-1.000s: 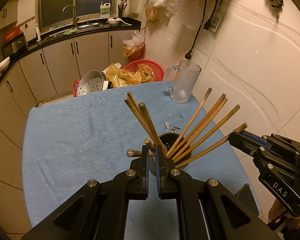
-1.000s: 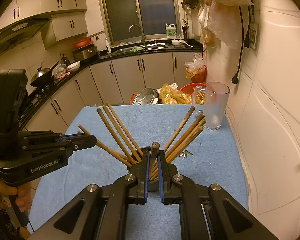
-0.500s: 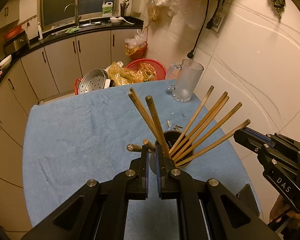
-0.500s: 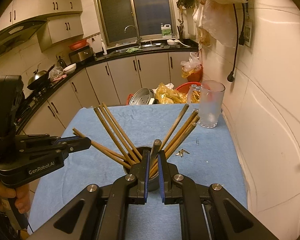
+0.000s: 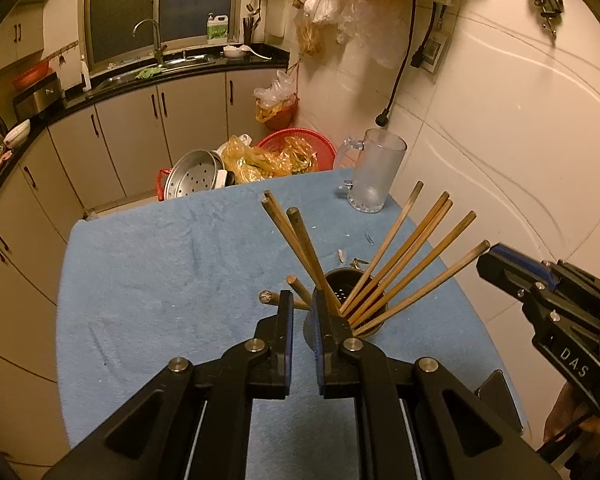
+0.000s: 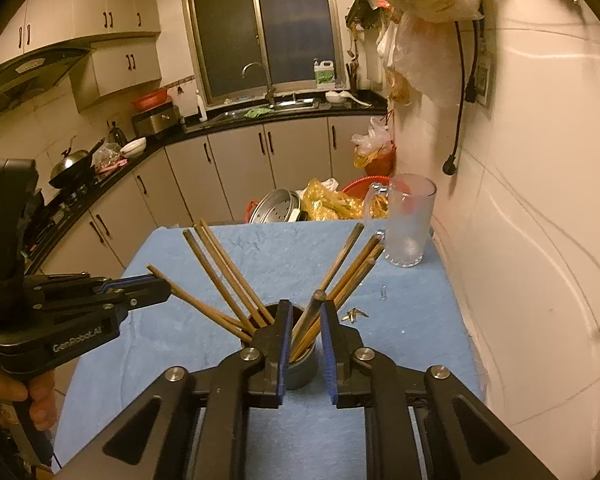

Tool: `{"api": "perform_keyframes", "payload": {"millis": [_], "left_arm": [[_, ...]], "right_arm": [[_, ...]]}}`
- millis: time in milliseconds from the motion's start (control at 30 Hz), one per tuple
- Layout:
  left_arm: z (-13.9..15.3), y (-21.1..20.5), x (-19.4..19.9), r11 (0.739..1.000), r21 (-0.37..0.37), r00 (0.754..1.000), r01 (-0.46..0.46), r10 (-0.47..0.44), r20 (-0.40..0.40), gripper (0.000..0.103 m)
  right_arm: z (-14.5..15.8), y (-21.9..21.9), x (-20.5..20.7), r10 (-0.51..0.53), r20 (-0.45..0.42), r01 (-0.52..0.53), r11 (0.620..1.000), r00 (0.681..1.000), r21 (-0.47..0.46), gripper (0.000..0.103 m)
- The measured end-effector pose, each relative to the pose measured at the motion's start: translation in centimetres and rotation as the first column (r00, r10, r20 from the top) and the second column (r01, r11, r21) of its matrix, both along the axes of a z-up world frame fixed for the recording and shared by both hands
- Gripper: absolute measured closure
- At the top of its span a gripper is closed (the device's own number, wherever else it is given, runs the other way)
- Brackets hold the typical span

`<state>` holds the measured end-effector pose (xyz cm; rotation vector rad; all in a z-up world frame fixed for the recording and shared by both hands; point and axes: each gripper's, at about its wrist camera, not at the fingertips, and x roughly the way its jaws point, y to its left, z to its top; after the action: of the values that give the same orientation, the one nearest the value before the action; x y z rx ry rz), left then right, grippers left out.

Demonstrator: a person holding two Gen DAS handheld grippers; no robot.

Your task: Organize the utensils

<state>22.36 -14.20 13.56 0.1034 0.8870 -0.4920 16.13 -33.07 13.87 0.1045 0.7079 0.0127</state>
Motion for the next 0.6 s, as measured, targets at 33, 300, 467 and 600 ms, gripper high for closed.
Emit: {"api": "perform_keyframes", "payload": {"millis": [33, 300, 467, 600], "left_arm": [[0.2, 0.1, -0.2, 1.000, -0.001, 1.000, 0.001, -0.001, 0.006, 0.083], [2.5, 2.2, -2.6, 0.999, -0.013, 0.998, -0.032, 0.032, 0.057, 0.035], [3.2, 3.8, -4.2, 0.997, -0.008, 0.994, -0.080, 0.080, 0.074, 0.015], [2.3, 4.8, -5.3, 0.993, 0.014, 0.990, -0.116, 0.115, 0.088, 0.010]], "right_arm": [[0.2, -0.1, -0.3, -0.006, 0.009, 0.006, 1.000, 1.000, -0.003, 0.078], [2.2, -0.4, -2.4, -0.038, 0.084, 0.038, 0.999, 0.996, 0.001, 0.044], [2.6, 0.4, -4.5, -0.023, 0.104, 0.024, 1.000, 0.994, -0.010, 0.026], [1.8, 1.3, -6.0, -0.011, 0.095, 0.014, 0.999, 0.995, -0.030, 0.019]]}}
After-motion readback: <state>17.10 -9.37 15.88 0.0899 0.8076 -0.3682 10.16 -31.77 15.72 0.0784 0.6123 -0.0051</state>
